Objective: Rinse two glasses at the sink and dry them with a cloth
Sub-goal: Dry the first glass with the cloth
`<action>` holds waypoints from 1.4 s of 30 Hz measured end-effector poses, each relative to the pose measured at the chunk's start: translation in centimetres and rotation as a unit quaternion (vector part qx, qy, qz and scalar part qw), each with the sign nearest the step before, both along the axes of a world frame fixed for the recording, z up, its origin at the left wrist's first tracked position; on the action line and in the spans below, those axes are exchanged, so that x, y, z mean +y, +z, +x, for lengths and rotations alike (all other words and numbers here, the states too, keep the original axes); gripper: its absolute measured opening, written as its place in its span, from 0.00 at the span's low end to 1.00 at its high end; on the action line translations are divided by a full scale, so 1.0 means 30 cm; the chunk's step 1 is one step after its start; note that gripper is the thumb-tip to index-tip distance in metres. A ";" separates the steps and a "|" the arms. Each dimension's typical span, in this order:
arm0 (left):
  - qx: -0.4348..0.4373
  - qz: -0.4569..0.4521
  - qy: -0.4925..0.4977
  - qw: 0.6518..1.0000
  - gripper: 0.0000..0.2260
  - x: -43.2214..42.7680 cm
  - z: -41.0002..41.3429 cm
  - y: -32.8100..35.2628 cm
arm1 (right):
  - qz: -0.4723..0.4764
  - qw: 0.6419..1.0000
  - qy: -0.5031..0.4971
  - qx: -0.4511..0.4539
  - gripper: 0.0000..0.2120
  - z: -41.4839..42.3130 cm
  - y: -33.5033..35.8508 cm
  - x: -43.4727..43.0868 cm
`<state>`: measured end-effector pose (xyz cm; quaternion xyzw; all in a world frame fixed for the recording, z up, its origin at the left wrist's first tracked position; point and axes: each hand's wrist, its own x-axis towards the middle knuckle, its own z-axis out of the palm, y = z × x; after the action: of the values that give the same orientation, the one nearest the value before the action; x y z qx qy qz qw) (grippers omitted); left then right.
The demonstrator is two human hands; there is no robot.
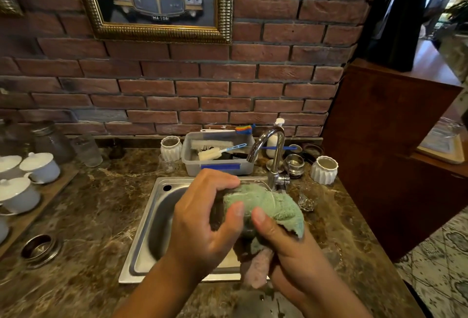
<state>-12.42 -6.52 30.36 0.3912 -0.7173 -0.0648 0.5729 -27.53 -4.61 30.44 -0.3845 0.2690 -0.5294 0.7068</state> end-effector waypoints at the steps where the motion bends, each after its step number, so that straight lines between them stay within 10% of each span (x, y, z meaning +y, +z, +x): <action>1: 0.014 0.011 -0.006 1.000 0.13 -0.002 0.000 -0.001 | -0.014 1.000 -0.007 0.017 0.28 -0.004 0.001 -0.003; 8: 0.278 0.306 -0.072 0.907 0.09 0.008 -0.065 0.057 | -0.197 0.919 -0.055 0.336 0.11 -0.038 0.040 -0.025; 13: 0.493 0.546 -0.106 0.669 0.12 -0.005 -0.068 0.079 | -0.427 0.665 -0.050 0.611 0.15 -0.063 0.015 -0.074; 15: 0.522 0.599 -0.119 0.596 0.14 -0.004 -0.059 0.066 | -0.476 0.623 -0.039 0.619 0.10 -0.068 -0.010 -0.067; 18: 0.512 0.575 -0.090 0.631 0.13 -0.006 -0.061 0.038 | -0.420 0.695 -0.032 0.582 0.13 -0.058 -0.034 -0.048; 22: 0.416 0.414 -0.023 0.809 0.12 -0.007 -0.075 0.019 | -0.243 0.853 -0.043 0.460 0.12 -0.012 -0.020 -0.024; 25: 0.207 0.179 0.014 0.962 0.10 0.015 -0.068 0.001 | -0.117 0.962 -0.005 0.247 0.09 -0.018 0.002 -0.016; 27: 0.040 0.013 0.015 0.999 0.10 0.017 -0.038 -0.018 | -0.026 0.996 0.041 0.074 0.21 -0.035 0.003 -0.015; 30: -0.042 -0.049 -0.012 0.998 0.12 -0.007 -0.002 -0.025 | 0.012 0.998 0.050 0.038 0.28 -0.047 0.002 -0.022; 33: 0.095 0.099 -0.038 0.990 0.12 0.015 -0.027 -0.013 | -0.113 0.963 0.012 0.246 0.21 -0.073 0.030 -0.029; 35: 0.280 0.267 -0.090 0.918 0.14 0.026 -0.063 -0.002 | -0.228 0.906 0.023 0.356 0.02 -0.081 0.074 -0.032; 37: 0.384 0.391 -0.157 0.822 0.15 0.017 -0.068 0.002 | -0.297 0.845 0.035 0.443 0.06 -0.096 0.102 -0.044; 42: 0.296 0.541 -0.372 0.694 0.22 -0.004 -0.003 0.011 | -0.296 0.829 0.151 0.450 0.08 -0.188 0.169 -0.079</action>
<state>-12.52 -6.62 30.70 0.2955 -0.4383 -0.7618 0.3745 -33.16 -6.98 35.50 -0.8067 0.3262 -0.2389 0.4311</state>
